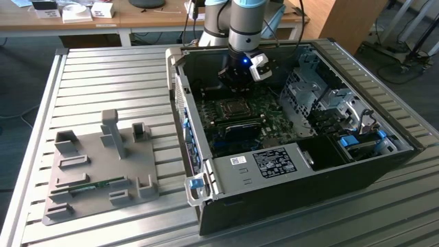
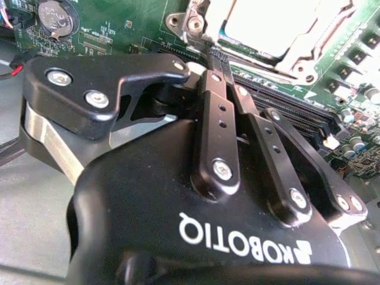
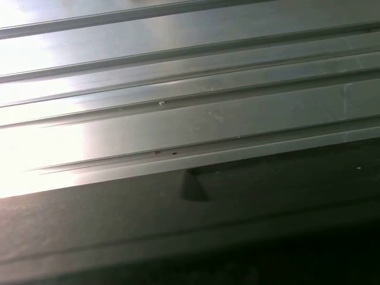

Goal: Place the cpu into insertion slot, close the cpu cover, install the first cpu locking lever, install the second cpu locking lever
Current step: 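Install the first cpu locking lever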

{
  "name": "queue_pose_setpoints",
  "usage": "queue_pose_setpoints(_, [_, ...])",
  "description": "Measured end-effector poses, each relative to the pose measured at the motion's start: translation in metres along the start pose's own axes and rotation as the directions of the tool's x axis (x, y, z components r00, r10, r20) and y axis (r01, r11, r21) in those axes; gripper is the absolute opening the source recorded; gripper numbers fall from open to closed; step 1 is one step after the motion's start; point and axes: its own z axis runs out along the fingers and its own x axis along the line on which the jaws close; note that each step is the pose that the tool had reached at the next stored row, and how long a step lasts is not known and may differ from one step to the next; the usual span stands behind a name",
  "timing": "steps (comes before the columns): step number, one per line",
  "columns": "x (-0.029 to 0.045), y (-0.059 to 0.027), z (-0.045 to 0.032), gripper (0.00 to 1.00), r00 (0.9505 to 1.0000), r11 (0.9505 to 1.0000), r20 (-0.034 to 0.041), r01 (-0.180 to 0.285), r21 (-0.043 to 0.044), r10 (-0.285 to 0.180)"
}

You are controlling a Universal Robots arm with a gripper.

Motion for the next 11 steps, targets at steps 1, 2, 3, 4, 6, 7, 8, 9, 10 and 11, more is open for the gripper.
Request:
queue_pose_setpoints(1, [0.0001, 0.0, 0.0, 0.1, 1.0, 1.0, 0.0, 0.0, 0.0001, 0.0])
queue_pose_setpoints(2, [0.0002, 0.0, 0.0, 0.1, 1.0, 1.0, 0.0004, 0.0, 0.0, 0.0])
queue_pose_setpoints(3, [0.0004, -0.0001, 0.0002, 0.1, 1.0, 1.0, 0.0011, 0.0, 0.0, 0.0])
queue_pose_setpoints(4, [0.0004, -0.0002, 0.0004, 0.1, 1.0, 1.0, 0.002, 0.0, 0.0, 0.0])
queue_pose_setpoints(6, [0.0006, -0.0002, 0.0009, 0.1, 1.0, 1.0, 0.0034, 0.0, -0.0002, 0.0])
queue_pose_setpoints(7, [0.0007, -0.0002, 0.0011, 0.1, 1.0, 1.0, 0.0043, 0.0, -0.0003, 0.0])
queue_pose_setpoints(8, [0.0009, -0.0002, 0.0012, 0.1, 1.0, 1.0, 0.0049, 0.0, -0.0004, 0.0])
queue_pose_setpoints(9, [0.001, -0.0003, 0.0013, 0.1, 1.0, 1.0, 0.0055, 0.0, -0.0005, 0.0])
queue_pose_setpoints(10, [0.0011, -0.0003, 0.0014, 0.1, 1.0, 1.0, 0.0057, 0.0, -0.0007, 0.0])
queue_pose_setpoints(11, [0.0012, -0.0003, 0.0014, 0.1, 1.0, 1.0, 0.0058, 0.0, -0.0011, 0.0])
